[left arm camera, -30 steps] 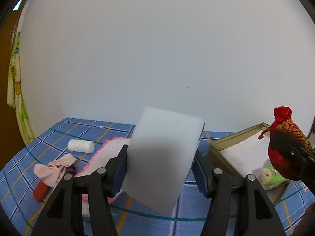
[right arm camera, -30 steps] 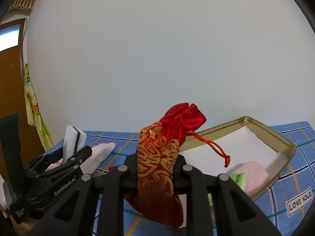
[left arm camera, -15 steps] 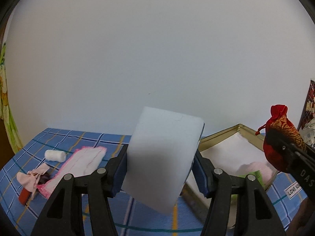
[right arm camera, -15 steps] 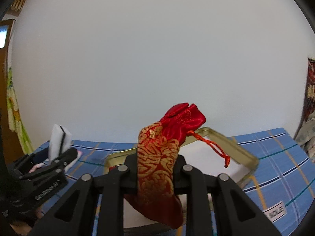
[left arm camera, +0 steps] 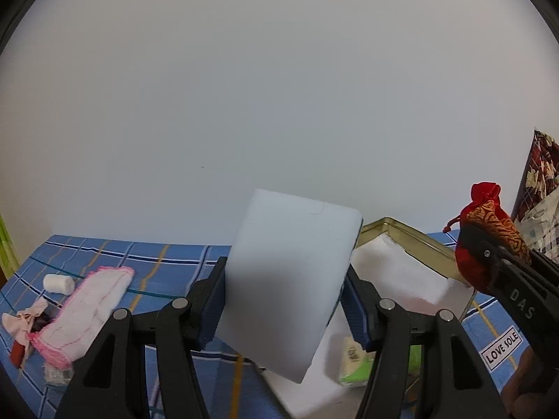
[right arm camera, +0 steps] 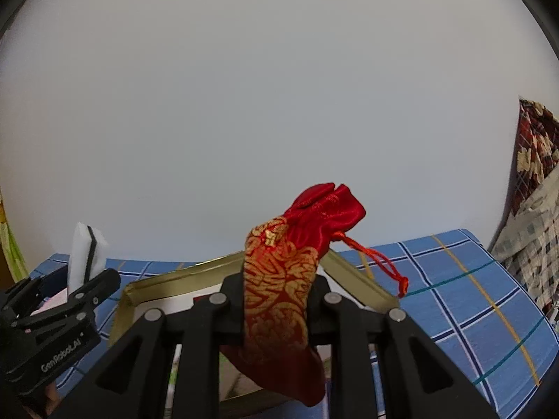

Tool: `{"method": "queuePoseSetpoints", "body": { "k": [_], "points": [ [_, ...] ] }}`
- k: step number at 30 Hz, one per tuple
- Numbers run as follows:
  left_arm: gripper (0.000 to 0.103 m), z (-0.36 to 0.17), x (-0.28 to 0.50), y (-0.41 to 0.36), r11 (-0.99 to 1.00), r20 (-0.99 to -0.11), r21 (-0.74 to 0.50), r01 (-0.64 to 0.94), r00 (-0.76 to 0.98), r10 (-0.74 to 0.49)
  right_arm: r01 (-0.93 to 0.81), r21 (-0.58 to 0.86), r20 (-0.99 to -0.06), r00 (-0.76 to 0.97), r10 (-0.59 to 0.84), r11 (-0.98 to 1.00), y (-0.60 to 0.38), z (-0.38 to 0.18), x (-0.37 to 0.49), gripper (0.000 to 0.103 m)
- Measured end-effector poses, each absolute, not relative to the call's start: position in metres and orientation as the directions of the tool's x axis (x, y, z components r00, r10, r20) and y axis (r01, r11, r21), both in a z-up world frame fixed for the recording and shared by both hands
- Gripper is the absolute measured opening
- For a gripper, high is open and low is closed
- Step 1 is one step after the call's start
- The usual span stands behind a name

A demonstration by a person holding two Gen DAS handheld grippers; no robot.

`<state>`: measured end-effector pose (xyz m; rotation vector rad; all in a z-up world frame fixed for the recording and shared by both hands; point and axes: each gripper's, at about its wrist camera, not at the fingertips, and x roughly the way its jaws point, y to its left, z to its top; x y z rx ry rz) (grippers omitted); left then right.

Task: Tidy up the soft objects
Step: 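Carry sponge and pouch over the gold tin and open both tools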

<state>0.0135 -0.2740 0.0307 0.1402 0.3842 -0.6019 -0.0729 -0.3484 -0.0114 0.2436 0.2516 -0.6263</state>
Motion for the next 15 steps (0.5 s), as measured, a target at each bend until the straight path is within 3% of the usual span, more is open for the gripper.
{"method": "queuePoseSetpoints", "body": {
  "k": [15],
  "points": [
    [0.062,0.009,0.026,-0.311,0.817,-0.504,0.073,0.572,0.728,-0.465,0.617,0.140,-0.409,0.748,-0.523,0.774,-0.361,-0.029,-0.062,0.021]
  ]
}}
